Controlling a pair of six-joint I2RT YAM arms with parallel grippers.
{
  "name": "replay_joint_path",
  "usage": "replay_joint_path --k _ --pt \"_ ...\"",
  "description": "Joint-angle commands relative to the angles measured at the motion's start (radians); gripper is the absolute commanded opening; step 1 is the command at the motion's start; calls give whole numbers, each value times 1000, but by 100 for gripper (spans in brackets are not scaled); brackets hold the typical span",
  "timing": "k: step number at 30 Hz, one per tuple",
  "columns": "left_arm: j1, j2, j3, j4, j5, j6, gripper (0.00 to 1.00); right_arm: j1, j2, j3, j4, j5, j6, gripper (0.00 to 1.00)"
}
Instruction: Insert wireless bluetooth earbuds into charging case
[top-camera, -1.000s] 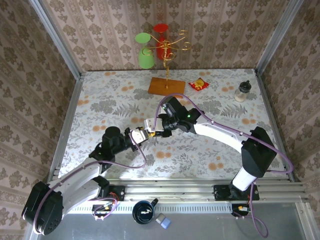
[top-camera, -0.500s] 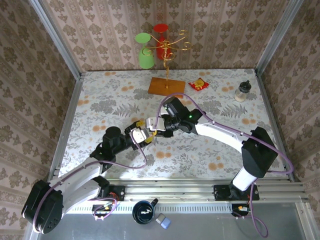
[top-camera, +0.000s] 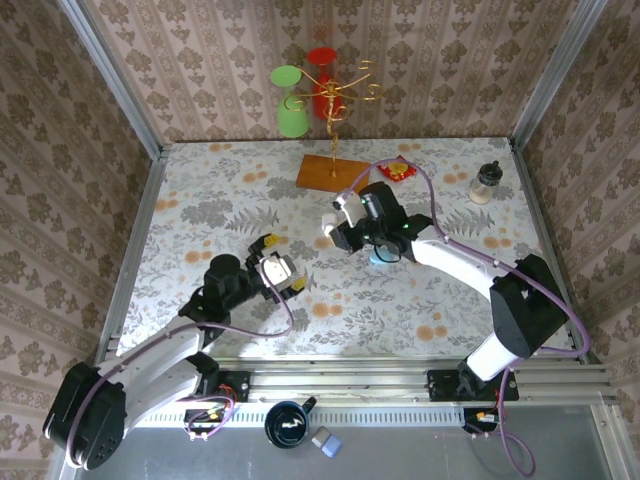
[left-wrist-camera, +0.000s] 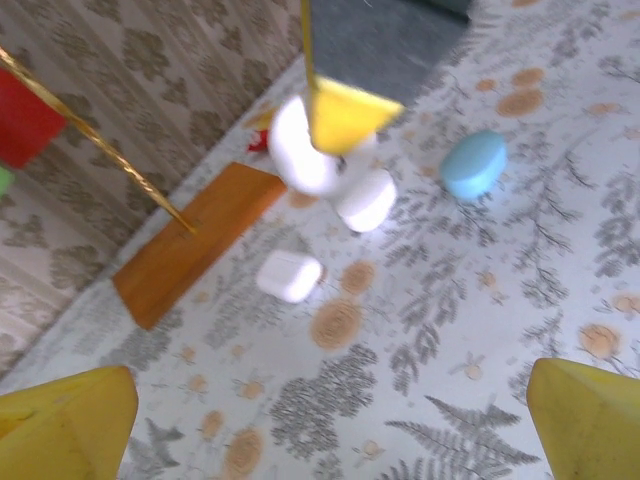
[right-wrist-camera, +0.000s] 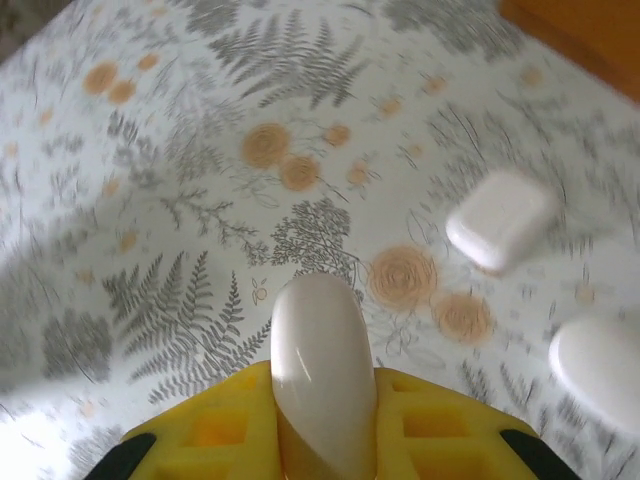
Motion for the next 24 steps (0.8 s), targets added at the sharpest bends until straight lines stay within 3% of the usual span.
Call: replay_joint_path --k 1,6,16,24 --pt "15 36 40 -33 114 -25 100 -23 -6 -58 35 -82 337 14" --pt "27 125 67 -10 226 -66 100 -23 50 -146 171 -195 517 14" --pt "27 148 97 -59 252 -70 100 -12 201 -210 319 -193 662 16" --pt "27 143 131 -142 279 -51 100 -15 183 -186 232 -114 610 39"
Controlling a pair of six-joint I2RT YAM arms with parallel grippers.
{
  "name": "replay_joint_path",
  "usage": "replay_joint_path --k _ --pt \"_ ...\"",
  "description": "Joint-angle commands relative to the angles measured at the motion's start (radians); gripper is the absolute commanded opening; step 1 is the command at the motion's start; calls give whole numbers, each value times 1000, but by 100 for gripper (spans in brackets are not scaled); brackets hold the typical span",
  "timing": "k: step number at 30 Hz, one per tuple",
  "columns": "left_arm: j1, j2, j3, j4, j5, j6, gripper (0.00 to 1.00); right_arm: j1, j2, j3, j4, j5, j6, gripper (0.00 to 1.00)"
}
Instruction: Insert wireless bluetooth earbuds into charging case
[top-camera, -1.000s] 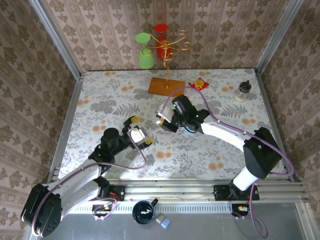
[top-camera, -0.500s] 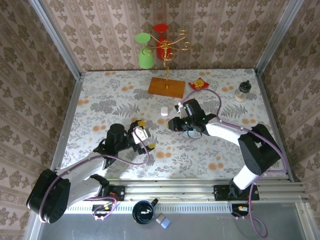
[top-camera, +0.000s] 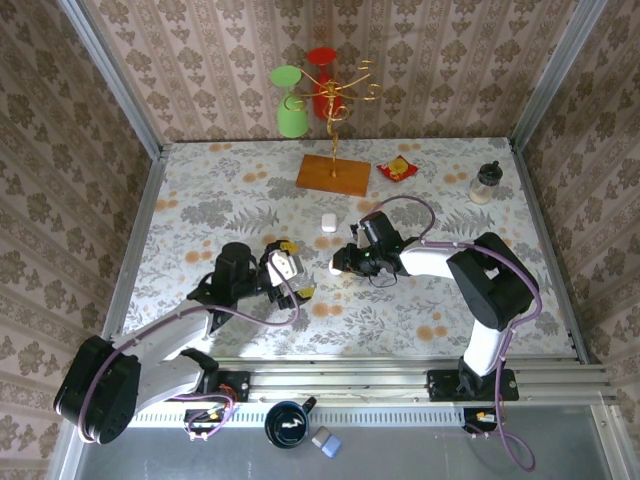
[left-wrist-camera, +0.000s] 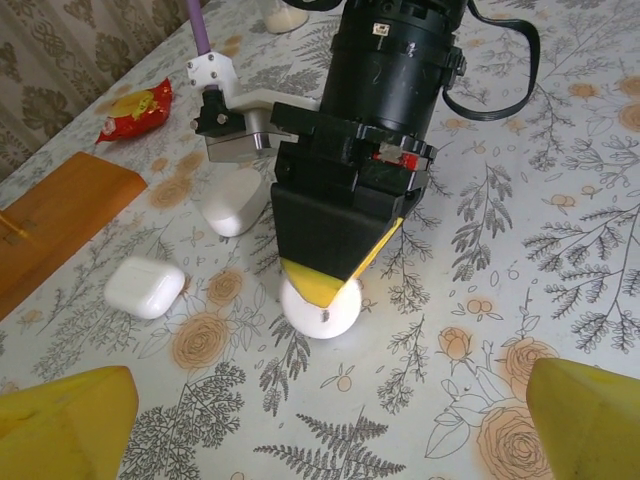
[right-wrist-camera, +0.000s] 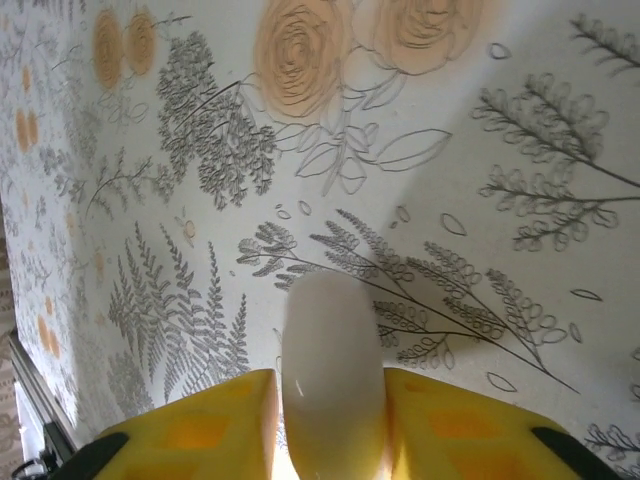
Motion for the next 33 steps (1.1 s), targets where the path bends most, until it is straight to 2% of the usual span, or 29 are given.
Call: replay_joint_path --k 1,7,15,18,22,24,28,33 --pt "7 -5 45 -67 43 7 100 2 -39 21 -43 51 -21 44" --pt "16 -22 59 -106 -10 -6 100 -14 -172 27 -128 155 -124 64" --pt "111 -69 46 -66 -296 -159 100 -101 -439 -48 -148 397 -401 89" --pt "211 -92 28 -58 -407 -217 100 -158 -530 -105 -116 554 -505 96" --pt "339 -111 -36 28 -471 -296 100 -251 -604 -233 23 718 -623 98" --pt "382 -102 -75 119 -502 -332 100 -301 -603 -301 127 762 -655 99" --pt "436 -49 -122 288 -571 -375 100 -397 -576 -414 363 743 -669 100" --pt "481 89 -115 428 -590 -372 100 -491 -478 -466 559 636 -690 100"
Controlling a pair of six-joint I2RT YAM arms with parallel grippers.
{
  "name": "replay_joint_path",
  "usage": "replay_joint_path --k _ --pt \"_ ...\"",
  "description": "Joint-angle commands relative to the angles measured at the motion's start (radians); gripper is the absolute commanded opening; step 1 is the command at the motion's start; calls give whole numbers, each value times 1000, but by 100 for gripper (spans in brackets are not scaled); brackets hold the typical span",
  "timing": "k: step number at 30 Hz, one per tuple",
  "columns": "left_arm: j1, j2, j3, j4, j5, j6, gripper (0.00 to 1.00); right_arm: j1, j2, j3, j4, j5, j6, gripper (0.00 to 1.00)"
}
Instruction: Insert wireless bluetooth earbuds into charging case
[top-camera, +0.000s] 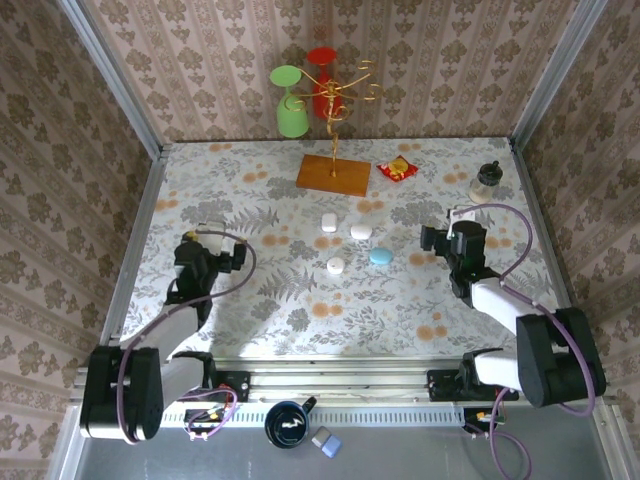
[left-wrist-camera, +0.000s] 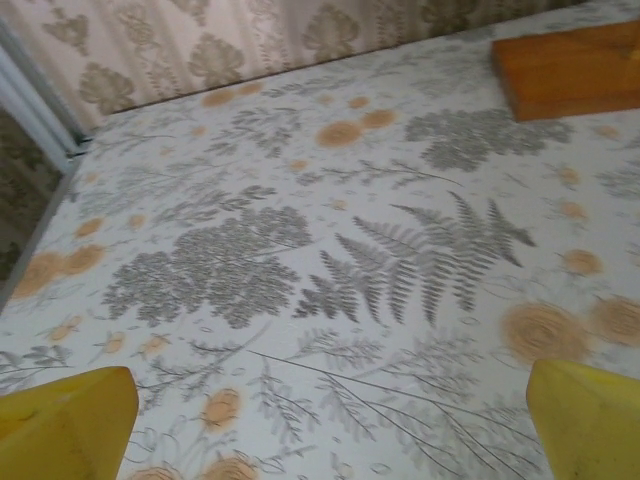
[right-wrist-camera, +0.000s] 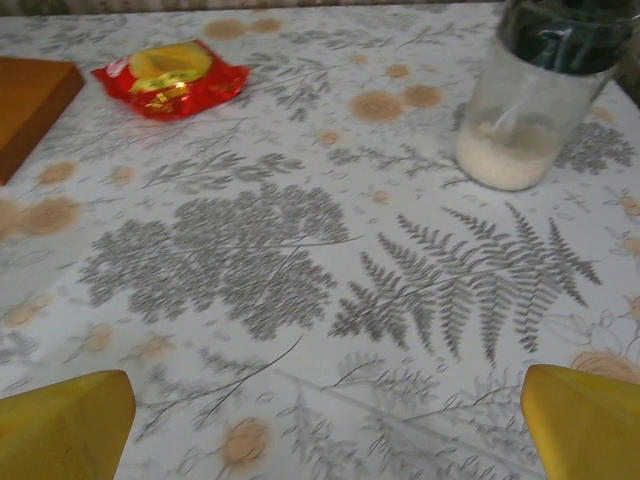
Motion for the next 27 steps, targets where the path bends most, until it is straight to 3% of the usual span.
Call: replay_joint_path --k 1,6,10,11,13,27 --pt "25 91 -3 200 -41 -40 100 -50 64 -19 251 -62 -28 100" --pt "44 297 20 386 -75 -28 100 -86 177 -39 364 -184 -28 100" --pt "54 448 62 444 -112 -48 100 -87 267 -40 462 -237 -46 100" --pt "55 477 69 471 -130 -44 100 -88 255 -21 399 -241 -48 100" --pt "74 440 101 341 -110 -85 100 -89 261 -21 410 -239 -48 100" --pt "73 455 111 350 -112 -66 100 -87 258 -14 387 -238 -48 100"
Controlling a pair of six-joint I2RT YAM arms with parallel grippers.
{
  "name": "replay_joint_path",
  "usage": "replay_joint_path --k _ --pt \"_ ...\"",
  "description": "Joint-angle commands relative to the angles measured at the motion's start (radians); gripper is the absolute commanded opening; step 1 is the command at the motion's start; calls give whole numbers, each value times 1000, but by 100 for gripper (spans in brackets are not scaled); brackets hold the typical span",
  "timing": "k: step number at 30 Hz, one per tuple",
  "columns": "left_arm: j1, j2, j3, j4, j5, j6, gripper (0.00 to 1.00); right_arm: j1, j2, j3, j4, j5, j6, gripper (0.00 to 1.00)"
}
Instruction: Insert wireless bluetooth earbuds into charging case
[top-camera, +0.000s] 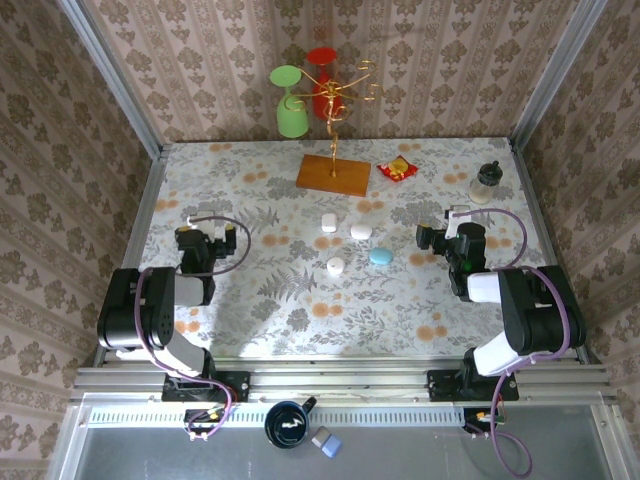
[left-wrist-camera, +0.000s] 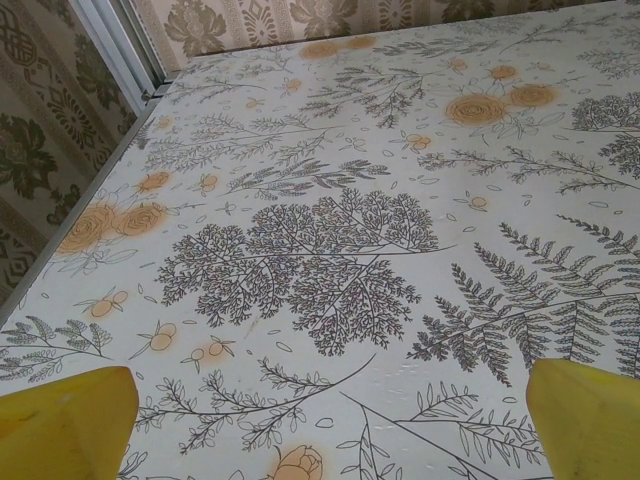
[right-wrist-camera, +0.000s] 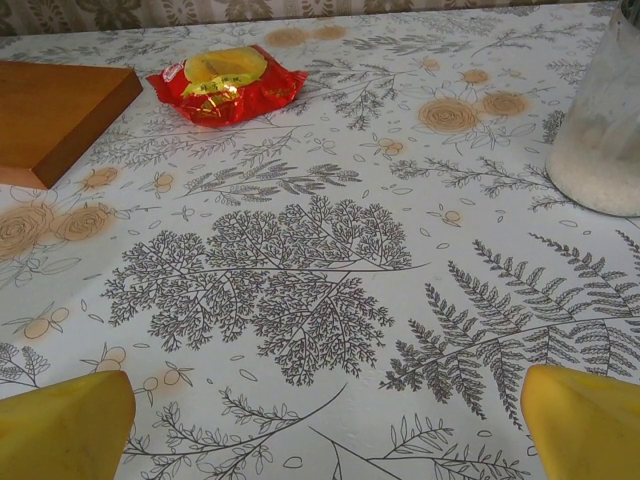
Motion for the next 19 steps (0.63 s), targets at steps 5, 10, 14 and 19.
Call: replay_joint_path --k 5,10,14,19 --pt "-1 0 15 10 -5 -10 100 -2 2 17 32 -12 -16 100" --pt "-2 1 15 9 -6 -9 100 -2 2 17 32 -12 -16 100" --pt "-1 1 15 9 -6 -10 100 -2 -1 17 33 -12 -16 100" --pt "-2 0 12 15 -6 -9 100 -2 -1 12 39 -9 -17 100"
